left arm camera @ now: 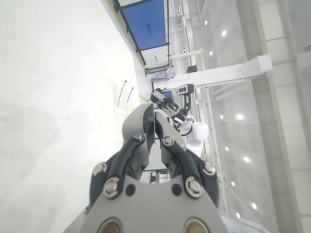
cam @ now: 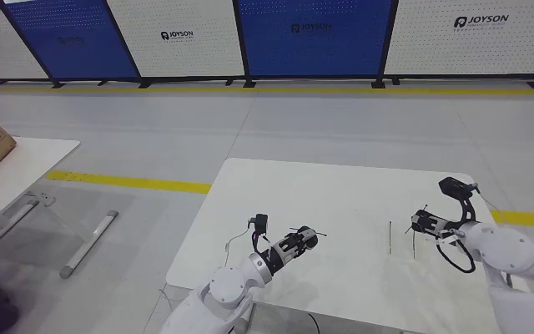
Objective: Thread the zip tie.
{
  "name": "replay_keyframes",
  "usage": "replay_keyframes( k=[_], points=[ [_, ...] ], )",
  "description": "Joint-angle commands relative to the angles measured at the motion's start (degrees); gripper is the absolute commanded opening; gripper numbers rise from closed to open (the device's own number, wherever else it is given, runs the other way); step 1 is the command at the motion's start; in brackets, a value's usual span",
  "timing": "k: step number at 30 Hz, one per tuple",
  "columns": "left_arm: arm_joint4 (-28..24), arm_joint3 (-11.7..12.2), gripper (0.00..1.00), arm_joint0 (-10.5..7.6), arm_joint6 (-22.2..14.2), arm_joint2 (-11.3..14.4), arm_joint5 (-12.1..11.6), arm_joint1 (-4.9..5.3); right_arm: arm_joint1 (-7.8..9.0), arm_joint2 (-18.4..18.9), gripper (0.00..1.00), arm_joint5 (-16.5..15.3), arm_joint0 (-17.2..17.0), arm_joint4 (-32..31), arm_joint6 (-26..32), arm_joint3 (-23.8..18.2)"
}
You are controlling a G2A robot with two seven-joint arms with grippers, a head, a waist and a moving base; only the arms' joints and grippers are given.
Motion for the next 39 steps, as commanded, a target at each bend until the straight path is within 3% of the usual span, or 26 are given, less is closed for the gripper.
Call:
replay_keyframes(
  k=[1,5,10,14,27,29,31,35,39],
  points=[
    [0.0,0.0,0.00,0.00,0.0,0.0,0.0,0.00,-0.13,-0.7,0.00,0.0,-0.6,0.0,-2.1,0.0],
    [0.0,0.0,0.00,0.00,0.0,0.0,0.0,0.00,-0.64,-2.5,0.00,-0.8,-0.9,3.3,-6.4,-1.9],
    [0.0,0.0,0.00,0.00,0.0,0.0,0.0,0.00,-1.02,-4.8,0.00,-3.2,-3.2,5.0,-11.4,-8.0],
    [0.0,0.0,0.00,0.00,0.0,0.0,0.0,0.00,-1.56,-9.4,0.00,-4.4,-2.3,5.1,-11.7,-6.8],
    [0.0,0.0,0.00,0.00,0.0,0.0,0.0,0.00,-1.59,-9.4,0.00,-4.2,-2.6,5.0,-12.6,-6.5],
    [0.0,0.0,0.00,0.00,0.0,0.0,0.0,0.00,-1.89,-10.6,0.00,-3.6,-2.9,5.4,-15.3,-6.4],
    [0.0,0.0,0.00,0.00,0.0,0.0,0.0,0.00,-2.38,-11.8,0.00,-5.1,-3.3,9.9,-17.6,-6.3],
    [0.0,0.0,0.00,0.00,0.0,0.0,0.0,0.00,-3.58,-15.7,0.00,-4.7,-5.4,9.0,-32.1,-7.4],
    [0.0,0.0,0.00,0.00,0.0,0.0,0.0,0.00,-4.43,-17.8,0.00,-5.4,-6.5,10.9,-39.5,-7.3]
  ],
)
